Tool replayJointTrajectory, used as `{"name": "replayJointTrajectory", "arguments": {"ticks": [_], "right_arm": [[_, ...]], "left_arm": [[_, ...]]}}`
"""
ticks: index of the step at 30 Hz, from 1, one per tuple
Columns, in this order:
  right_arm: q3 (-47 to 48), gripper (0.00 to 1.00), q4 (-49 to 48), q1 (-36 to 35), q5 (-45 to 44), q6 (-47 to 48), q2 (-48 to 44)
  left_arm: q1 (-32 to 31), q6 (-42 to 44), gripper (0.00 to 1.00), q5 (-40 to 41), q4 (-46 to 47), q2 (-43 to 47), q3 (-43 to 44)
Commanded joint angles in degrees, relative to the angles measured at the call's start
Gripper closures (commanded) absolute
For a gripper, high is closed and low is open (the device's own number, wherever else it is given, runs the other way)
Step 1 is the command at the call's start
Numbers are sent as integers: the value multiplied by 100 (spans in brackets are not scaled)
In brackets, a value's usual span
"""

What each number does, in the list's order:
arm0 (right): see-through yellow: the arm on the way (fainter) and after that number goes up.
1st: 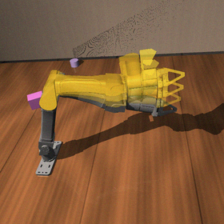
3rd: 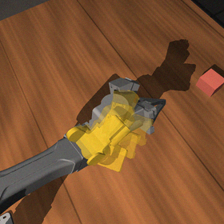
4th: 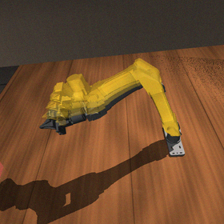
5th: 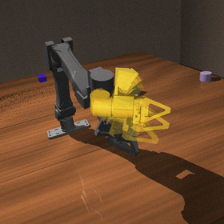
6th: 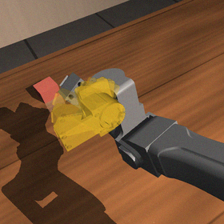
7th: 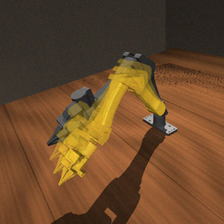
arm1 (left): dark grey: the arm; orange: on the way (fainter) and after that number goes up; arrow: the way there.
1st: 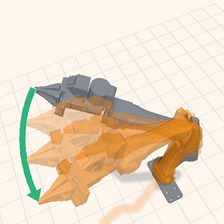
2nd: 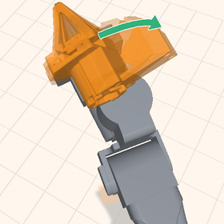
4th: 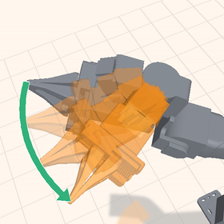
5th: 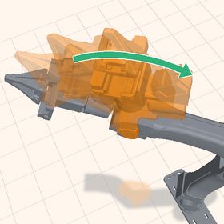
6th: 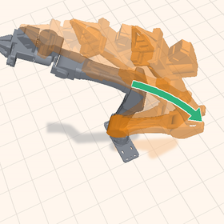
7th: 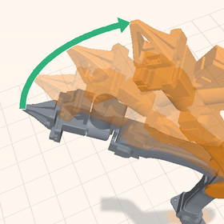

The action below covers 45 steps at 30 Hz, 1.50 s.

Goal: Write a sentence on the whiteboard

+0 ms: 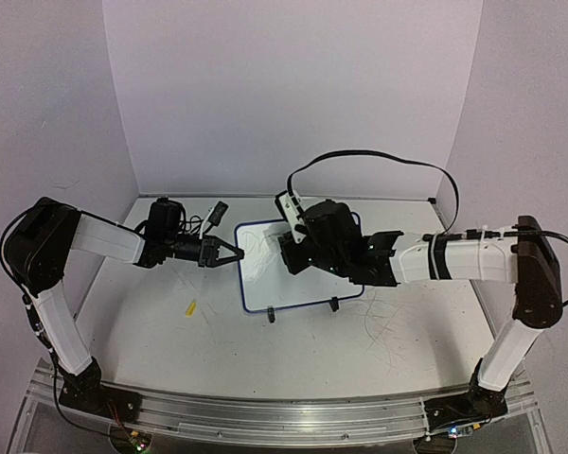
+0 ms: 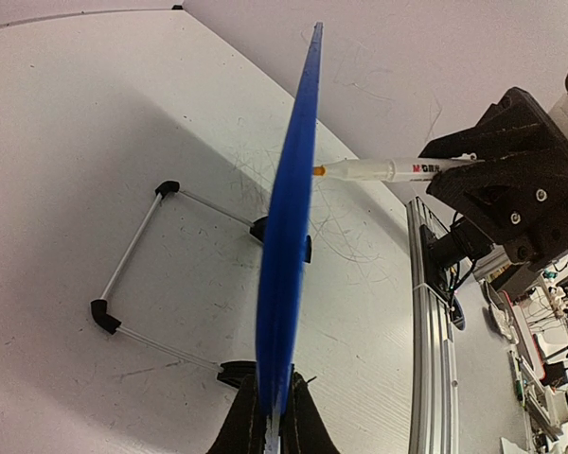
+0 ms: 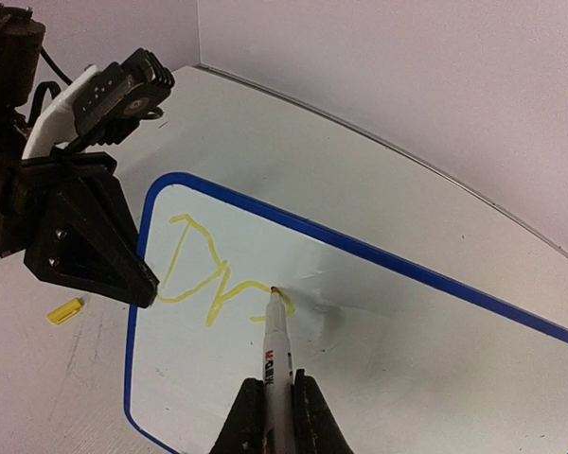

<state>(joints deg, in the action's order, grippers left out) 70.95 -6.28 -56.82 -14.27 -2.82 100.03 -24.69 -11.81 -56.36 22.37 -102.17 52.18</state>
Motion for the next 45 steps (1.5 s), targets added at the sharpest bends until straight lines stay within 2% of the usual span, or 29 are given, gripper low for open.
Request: {"name": "replayJointTrajectory", "arguments": {"ticks": [1,21,36,38,42,45], "right_arm": [[193,100,-69,62,11,-39,157],[-285,100,144,-14,82,-289,-143],[-439,100,185,-13,-564,-155,-605],[-592,100,-218,-5,-184,-121,-1013],[-903,100,-819,39,1354,-8,-1533],[-1074,100,-858,151,1435,110,-1547]], "left_arm": [[-6,118,100,58,-163,189,144],[-6,118,100,61,-170,166,156],[-1,118,100,55,-172,145,161],[-2,118,100,63,-172,141,154],[-1,118,100,75,-172,136,161],[-1,109,100,75,-175,152,173]]}}
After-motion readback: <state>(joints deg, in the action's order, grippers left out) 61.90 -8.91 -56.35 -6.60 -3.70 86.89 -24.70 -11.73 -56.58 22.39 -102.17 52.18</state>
